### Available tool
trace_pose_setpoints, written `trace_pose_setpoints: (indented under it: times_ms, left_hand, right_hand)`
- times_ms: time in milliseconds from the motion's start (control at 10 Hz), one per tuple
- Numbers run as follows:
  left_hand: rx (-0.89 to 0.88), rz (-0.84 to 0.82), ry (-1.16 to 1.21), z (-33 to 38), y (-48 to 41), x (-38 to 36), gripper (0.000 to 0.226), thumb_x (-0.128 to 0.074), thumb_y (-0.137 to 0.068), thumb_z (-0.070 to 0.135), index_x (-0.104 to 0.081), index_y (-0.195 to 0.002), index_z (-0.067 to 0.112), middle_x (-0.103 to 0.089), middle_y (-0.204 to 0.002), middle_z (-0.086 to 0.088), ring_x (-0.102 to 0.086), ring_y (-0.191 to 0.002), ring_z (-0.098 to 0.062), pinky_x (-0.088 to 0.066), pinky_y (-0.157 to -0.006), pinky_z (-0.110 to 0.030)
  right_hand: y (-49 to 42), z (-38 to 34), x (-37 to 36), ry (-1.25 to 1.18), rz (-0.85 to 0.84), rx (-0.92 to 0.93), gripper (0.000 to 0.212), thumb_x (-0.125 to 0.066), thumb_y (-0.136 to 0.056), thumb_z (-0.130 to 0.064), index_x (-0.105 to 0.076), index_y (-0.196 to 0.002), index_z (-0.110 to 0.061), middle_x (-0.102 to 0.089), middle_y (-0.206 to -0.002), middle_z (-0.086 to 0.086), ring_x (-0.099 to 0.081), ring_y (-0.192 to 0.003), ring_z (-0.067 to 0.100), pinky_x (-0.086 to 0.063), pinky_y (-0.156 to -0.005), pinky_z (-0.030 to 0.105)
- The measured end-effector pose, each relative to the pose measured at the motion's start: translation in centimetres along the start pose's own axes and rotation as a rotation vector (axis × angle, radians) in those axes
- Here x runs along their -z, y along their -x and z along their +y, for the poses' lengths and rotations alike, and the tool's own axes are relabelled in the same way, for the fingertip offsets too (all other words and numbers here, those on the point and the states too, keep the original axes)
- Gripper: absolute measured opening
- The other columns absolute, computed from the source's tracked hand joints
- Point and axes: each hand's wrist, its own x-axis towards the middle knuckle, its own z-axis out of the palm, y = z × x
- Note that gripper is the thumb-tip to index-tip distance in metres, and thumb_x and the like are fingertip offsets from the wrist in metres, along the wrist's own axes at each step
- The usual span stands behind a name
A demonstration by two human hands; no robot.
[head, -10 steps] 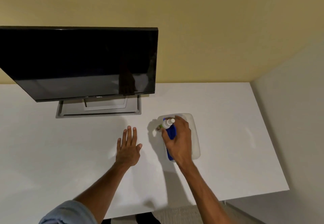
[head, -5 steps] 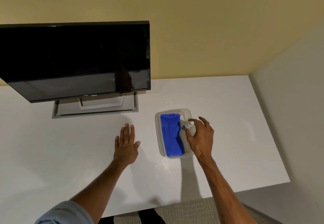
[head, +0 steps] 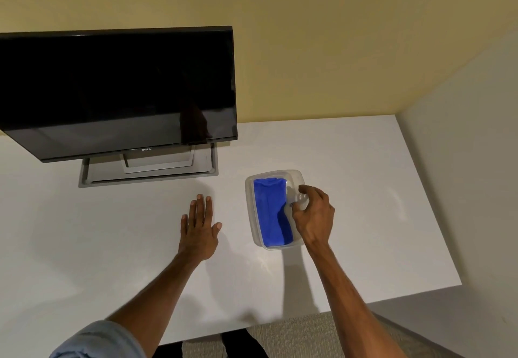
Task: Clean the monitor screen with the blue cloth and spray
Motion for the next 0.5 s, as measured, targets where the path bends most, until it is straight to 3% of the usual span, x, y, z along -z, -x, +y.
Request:
trace_pose_setpoints:
  times_ms: [100,200,400,500]
  left_hand:
    - [-0.008,0.0,0.007,-0.1,0.2,0.0,0.081,-0.025,-0.119,0.052,0.024,-0.173,0.016,0.03,-0.181,-0.012,0.019,-0.171,-0.033,-0.003,-0.141,-0.051]
    - [-0.004,0.001,0.018,0.0,0.3,0.2,0.082,-0.025,-0.119,0.052,0.024,-0.173,0.016,0.029,-0.181,-0.012,0.018,-0.171,-0.033,-0.004,-0.141,-0.051]
    - [-0.032,-0.011,0.001,-0.2,1.3,1.1,0.08,-0.028,-0.12,0.047,0.022,-0.174,0.016,0.028,-0.182,-0.011,0.017,-0.172,-0.031,-0.006,-0.141,-0.049]
    - [-0.064,-0.007,-0.007,-0.6,1.6,1.8,0.076,-0.026,-0.12,0.045,0.019,-0.175,0.017,0.028,-0.182,-0.011,0.017,-0.172,-0.031,-0.007,-0.141,-0.047]
  right_hand:
    - [-0.1,-0.3,0.5,-0.098,0.016,-0.068,0.034,-0.078,-0.097,-0.028,-0.074,-0.129,-0.02,-0.079,-0.119,0.003,-0.076,-0.104,0.029,-0.061,-0.084,0.036]
    - [0.0,-0.5,1.1,-0.193,0.003,-0.071,0.035,-0.077,-0.098,-0.03,-0.073,-0.132,-0.024,-0.079,-0.119,-0.004,-0.076,-0.104,0.023,-0.056,-0.08,0.03]
    - [0.9,-1.7,2.2,-0.222,0.148,-0.055,0.036,-0.066,-0.106,-0.034,-0.069,-0.14,-0.022,-0.073,-0.139,-0.005,-0.068,-0.127,0.019,-0.049,-0.096,0.027]
    - [1.7,-3.3,1.6,-0.202,0.241,0.054,0.037,-0.061,-0.108,-0.026,-0.067,-0.144,-0.016,-0.071,-0.142,0.003,-0.064,-0.131,0.023,-0.047,-0.105,0.028]
